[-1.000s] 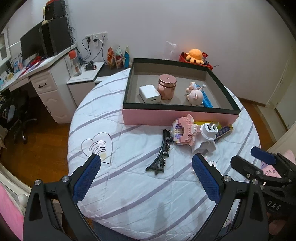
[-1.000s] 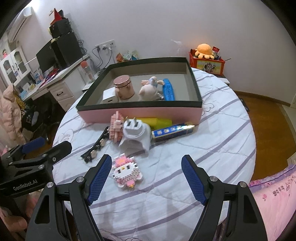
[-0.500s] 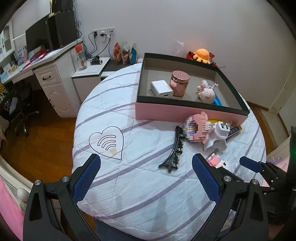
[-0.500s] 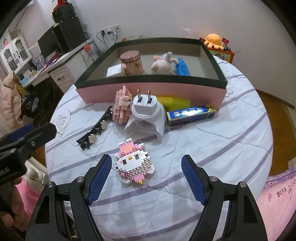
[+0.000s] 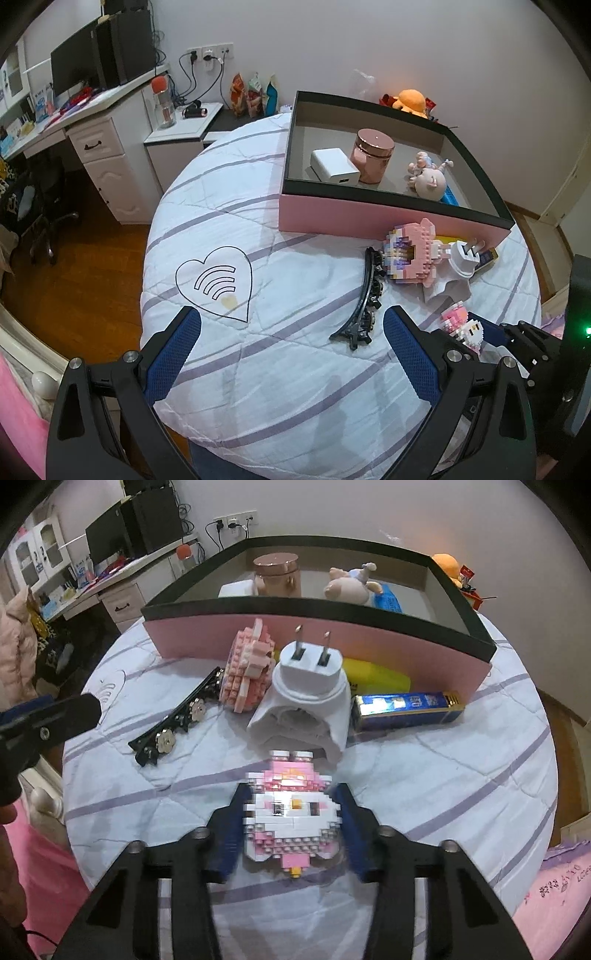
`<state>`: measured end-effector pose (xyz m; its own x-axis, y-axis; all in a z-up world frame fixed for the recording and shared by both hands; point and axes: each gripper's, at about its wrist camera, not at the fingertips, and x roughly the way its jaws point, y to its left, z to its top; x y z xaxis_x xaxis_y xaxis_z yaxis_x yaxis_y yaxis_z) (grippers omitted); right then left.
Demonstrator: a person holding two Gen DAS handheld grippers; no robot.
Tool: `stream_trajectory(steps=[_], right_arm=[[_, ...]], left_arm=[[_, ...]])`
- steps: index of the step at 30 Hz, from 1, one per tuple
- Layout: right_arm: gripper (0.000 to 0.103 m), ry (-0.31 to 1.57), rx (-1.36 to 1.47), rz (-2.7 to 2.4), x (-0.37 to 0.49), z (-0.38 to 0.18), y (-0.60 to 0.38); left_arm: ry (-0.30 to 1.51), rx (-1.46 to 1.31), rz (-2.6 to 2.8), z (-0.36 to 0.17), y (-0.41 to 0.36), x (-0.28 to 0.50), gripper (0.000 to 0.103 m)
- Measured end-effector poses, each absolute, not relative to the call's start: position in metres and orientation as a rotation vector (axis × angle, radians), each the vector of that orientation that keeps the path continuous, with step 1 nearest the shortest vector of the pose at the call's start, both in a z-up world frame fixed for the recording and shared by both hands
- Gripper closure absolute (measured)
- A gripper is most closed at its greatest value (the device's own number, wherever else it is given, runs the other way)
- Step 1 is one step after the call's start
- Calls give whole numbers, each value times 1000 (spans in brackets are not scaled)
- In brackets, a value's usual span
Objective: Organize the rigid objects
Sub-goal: 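Reach the right gripper to the pink-white block figure and close on it, then carry the block figure into the box beside the highlighter and release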
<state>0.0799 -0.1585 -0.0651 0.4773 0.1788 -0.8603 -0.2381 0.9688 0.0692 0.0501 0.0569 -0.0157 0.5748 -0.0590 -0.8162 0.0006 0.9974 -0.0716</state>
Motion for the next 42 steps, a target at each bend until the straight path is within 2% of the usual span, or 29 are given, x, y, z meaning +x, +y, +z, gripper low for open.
stream_trajectory(steps=[8,13,23,36,42], right_arm=[[57,1028,-37,281,73,-51,-164],[57,964,1,290,74,-16,-176],[57,869,17,237,132,27,-193],[57,931,72,165,258,-5,-224],[57,985,66,154,284,-26,-226]], left_arm=[[948,-64,-41,-11,57,54,3],[918,-65,-59,1,51,67,3],[852,-46,-80,29,26,124,3],[865,-36,-84,17,5,211,3],[904,-45,-82,-1,1,238,3]])
